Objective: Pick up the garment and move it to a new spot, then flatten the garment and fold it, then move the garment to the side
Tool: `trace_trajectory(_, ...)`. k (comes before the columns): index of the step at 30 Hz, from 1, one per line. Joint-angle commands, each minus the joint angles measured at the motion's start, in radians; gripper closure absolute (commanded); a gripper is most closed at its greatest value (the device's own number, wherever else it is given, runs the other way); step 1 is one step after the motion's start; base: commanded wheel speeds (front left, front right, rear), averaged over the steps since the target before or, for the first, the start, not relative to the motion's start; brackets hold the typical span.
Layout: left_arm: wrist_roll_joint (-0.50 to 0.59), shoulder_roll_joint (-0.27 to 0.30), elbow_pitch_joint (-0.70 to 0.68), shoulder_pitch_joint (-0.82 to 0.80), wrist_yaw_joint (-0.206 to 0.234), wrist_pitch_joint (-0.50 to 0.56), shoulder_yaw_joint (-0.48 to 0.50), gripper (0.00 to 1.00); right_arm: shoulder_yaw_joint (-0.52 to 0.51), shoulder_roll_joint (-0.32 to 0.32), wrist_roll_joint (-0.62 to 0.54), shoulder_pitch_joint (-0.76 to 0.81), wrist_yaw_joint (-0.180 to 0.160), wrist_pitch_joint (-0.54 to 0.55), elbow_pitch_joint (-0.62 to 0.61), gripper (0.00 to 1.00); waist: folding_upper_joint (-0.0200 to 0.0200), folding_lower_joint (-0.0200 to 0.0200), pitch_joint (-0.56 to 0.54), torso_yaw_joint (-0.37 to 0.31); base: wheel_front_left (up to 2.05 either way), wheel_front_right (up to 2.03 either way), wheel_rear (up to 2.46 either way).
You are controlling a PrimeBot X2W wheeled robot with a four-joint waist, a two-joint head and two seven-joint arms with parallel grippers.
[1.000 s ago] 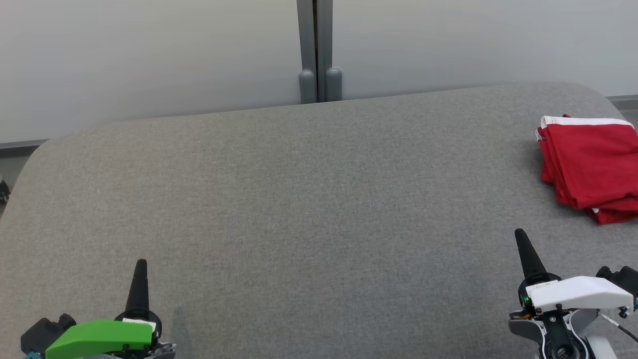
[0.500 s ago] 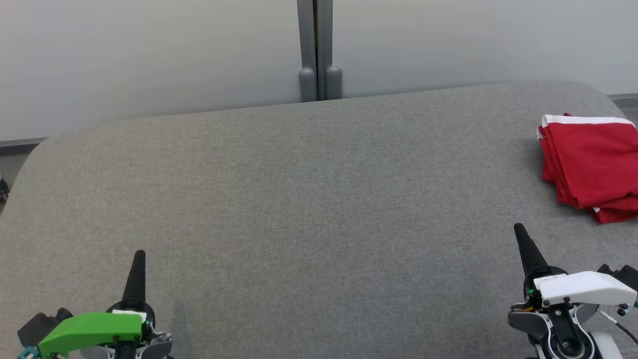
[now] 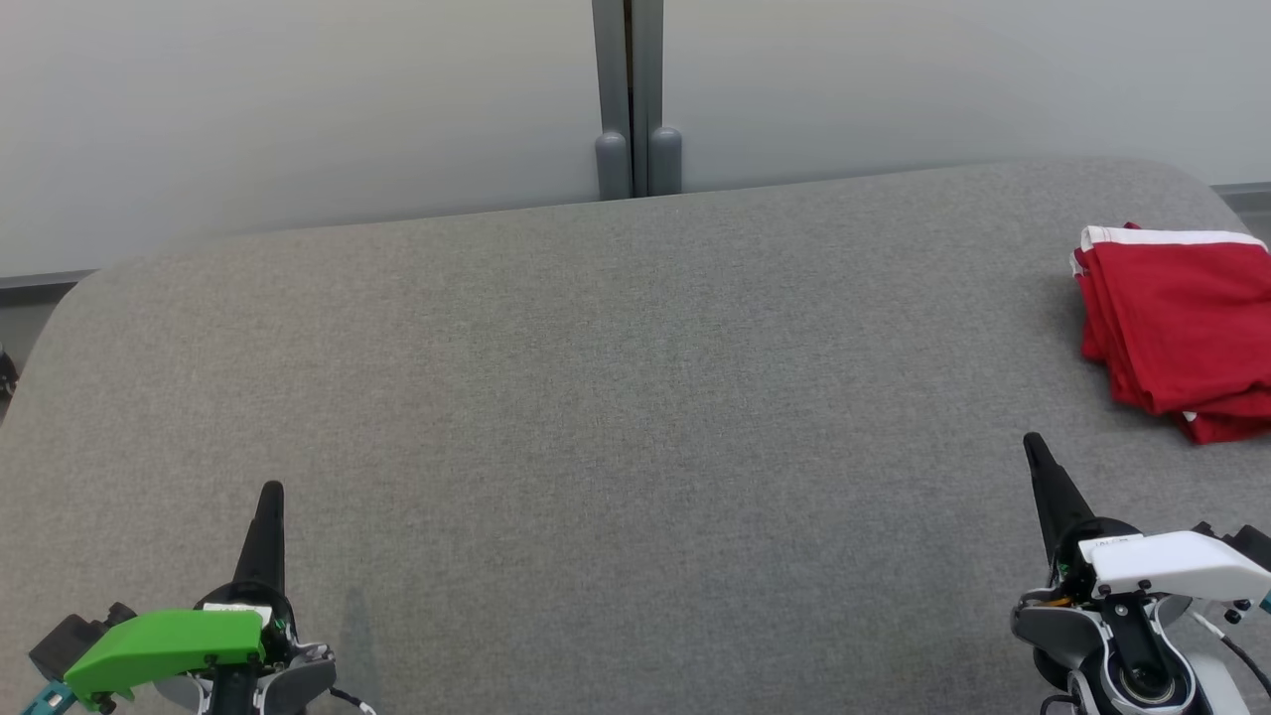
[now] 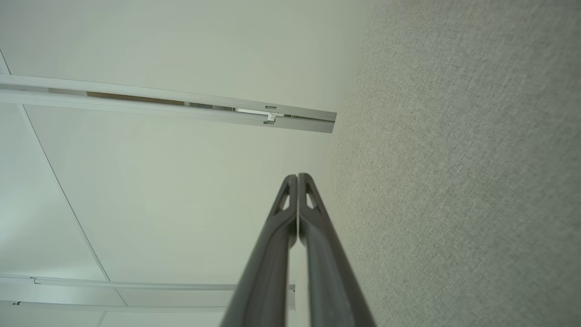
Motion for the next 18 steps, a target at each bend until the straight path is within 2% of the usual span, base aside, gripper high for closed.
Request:
trace_trajectory(1, -0.023, 0.008, 0.000, -0.026, -0.004, 0.007, 0.005, 1.00, -0.003, -0.004, 0.025, -0.013, 0.001, 0.007, 0.000, 1.00, 0.0000, 0.0000, 0.001, 0.000, 0.00, 0.00, 0.00)
trace_trajectory(18, -0.130, 0.007, 0.010, -0.050, -0.012, 0.040, 0.020, 1.00, -0.010, -0.005, 0.152, -0.028, 0.000, 0.037, 0.005, 1.00, 0.0000, 0.0000, 0.006, 0.001, 0.00, 0.00, 0.00)
